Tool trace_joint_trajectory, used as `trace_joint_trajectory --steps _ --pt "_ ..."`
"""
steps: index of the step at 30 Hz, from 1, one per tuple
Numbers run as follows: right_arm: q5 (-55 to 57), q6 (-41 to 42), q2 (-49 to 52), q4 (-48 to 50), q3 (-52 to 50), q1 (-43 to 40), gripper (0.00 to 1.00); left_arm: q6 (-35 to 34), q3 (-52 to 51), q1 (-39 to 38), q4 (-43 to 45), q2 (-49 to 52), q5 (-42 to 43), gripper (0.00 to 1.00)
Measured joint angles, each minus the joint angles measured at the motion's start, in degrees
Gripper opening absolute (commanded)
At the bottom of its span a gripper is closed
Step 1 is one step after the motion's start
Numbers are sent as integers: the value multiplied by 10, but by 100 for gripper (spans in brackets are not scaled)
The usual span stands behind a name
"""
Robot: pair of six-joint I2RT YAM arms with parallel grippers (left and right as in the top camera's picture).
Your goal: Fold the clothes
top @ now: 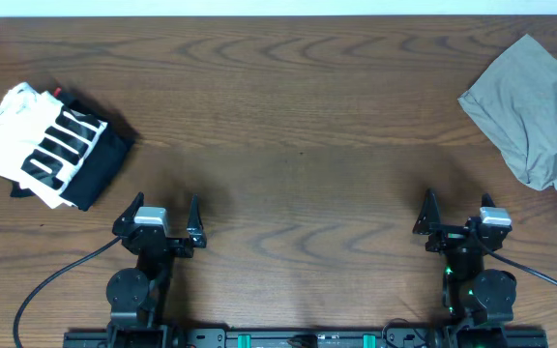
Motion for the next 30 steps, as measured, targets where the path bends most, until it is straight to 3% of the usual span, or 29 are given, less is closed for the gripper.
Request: trace_joint_trajectory --steps 22,30 --pt "-7 0 0 9 0 0 99 -1 0 0 0 0 0 98" --pt "-37 16 1 2 1 0 99 -66 13 0 -22 4 5 98"
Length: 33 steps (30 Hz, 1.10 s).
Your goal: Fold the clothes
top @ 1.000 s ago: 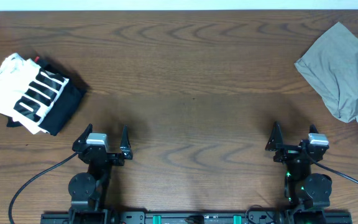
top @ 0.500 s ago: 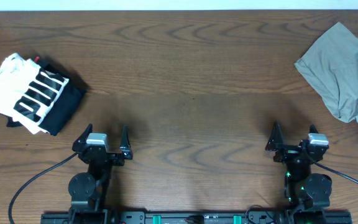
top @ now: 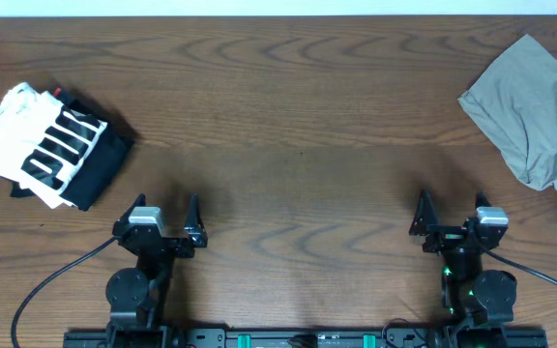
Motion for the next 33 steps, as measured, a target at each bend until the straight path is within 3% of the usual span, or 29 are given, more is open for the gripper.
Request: trace_joint_trajectory --steps 8,14,19,24,29,30,31,33 --pt "23 2 85 -51 94 0 99 -19 152 0 -101 120 16 98" --pt "29 -2 258 -105 235 0 99 -19 311 0 -225 275 17 98" --pt "29 -26 433 -218 378 0 99 -19 401 0 -320 377 17 98" --pt "24 -44 631 -376 546 0 99 -19 432 0 -363 430 17 98" --pt "21 -47 737 -360 621 0 99 -19 432 0 -378 437 17 98" --pt "26 -48 749 -337 624 0 97 -19 432 0 -378 437 17 98" --pt "30 -49 760 -314 625 -1 86 -19 432 0 -378 437 17 98" --pt "42 -56 779 -271 626 -6 39 -19 432 0 -378 437 17 98"
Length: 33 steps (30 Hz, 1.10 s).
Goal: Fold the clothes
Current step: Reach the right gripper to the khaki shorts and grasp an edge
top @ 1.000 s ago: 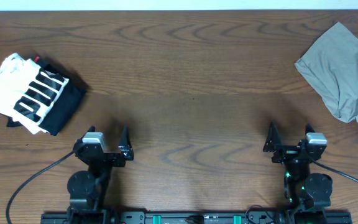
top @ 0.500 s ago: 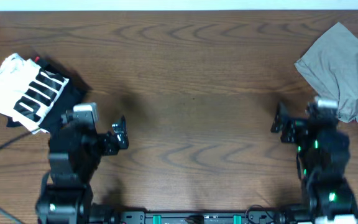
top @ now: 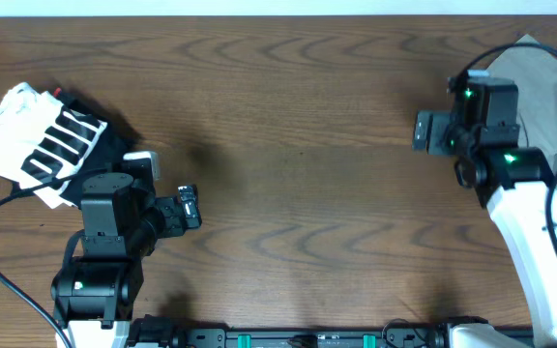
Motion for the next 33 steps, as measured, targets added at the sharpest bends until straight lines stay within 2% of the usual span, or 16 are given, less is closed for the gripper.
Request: trace_joint_trajectory --steps 1,2,3,8,21,33 --pt "8 0 11 28 0 -6 11 0 0 0 0 0 0 98" --pt "16 0 23 58 1 -14 4 0 0 0 -1 0 0 98" --pt "24 0 34 90 1 -23 1 0 0 0 0 0 0 98" --pt "51 0 109 223 5 -80 1 0 0 0 -1 0 0 98" --pt "62 5 314 393 5 -166 1 0 0 0 0 2 0 98" --pt "79 21 416 417 5 -218 1 -2 0 0 -1 14 2 98"
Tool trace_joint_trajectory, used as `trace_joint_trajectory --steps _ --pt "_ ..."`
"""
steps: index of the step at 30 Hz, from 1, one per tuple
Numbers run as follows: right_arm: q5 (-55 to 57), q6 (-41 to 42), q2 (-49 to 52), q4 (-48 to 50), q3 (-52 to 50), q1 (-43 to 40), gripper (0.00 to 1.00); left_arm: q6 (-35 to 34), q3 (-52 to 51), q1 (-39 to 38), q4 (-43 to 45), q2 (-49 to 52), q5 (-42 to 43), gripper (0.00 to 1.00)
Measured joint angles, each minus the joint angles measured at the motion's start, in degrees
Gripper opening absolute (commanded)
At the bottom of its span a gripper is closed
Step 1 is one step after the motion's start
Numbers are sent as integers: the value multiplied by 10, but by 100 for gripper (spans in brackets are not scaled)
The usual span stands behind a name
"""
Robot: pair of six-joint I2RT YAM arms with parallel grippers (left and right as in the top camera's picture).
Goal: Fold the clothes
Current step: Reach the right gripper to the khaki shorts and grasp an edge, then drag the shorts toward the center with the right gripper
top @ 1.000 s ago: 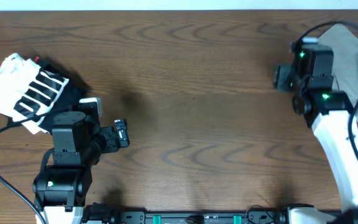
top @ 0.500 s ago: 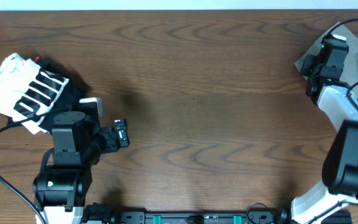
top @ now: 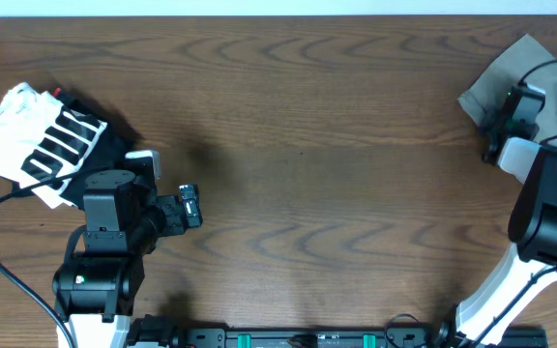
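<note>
A crumpled grey garment (top: pixel 542 66) lies at the table's far right edge. At the far left sits a pile of clothes (top: pixel 54 145): white cloth over a black piece with white stripes. My right arm reaches over the grey garment, and the right gripper (top: pixel 497 124) is at the garment's left edge, mostly hidden under the wrist. My left arm stands raised just right of the pile, with the left gripper (top: pixel 190 207) pointing right over bare wood. Neither gripper's jaws show clearly.
The brown wooden table (top: pixel 298 106) spans the whole view. A black cable loops from the left arm toward the front edge. The arms' mounting rail (top: pixel 288 338) runs along the front.
My right arm has moved further right and back, so its gripper is now at the grey garment's left edge. The left arm has barely moved. Both piles of cloth lie as before.
Both arms first sat folded at the front edge with their fingers spread, and stayed so a second later. Then both were raised, the left beside the striped pile and the right near the grey garment. Now the right gripper is over that garment's edge.
</note>
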Motion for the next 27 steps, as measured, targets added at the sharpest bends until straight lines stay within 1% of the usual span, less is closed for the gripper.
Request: trace_joint_trajectory --steps 2,4,8,14,20,27 --pt "-9 2 0 -12 7 -2 1 0 0 0 0 0 0 98" --pt "-26 3 0 -25 12 -2 4 0 0 0 0 0 0 98" --pt "-110 4 -5 -66 25 -1 1 0 0 0 2 0 0 98" --pt "-243 6 -26 -189 42 26 1 0 0 0 3 0 0 98" --pt "-315 6 -40 -301 52 121 1 0 0 0 5 0 0 98" --pt "-369 6 -48 -400 56 242 1 0 0 0 5 0 0 98"
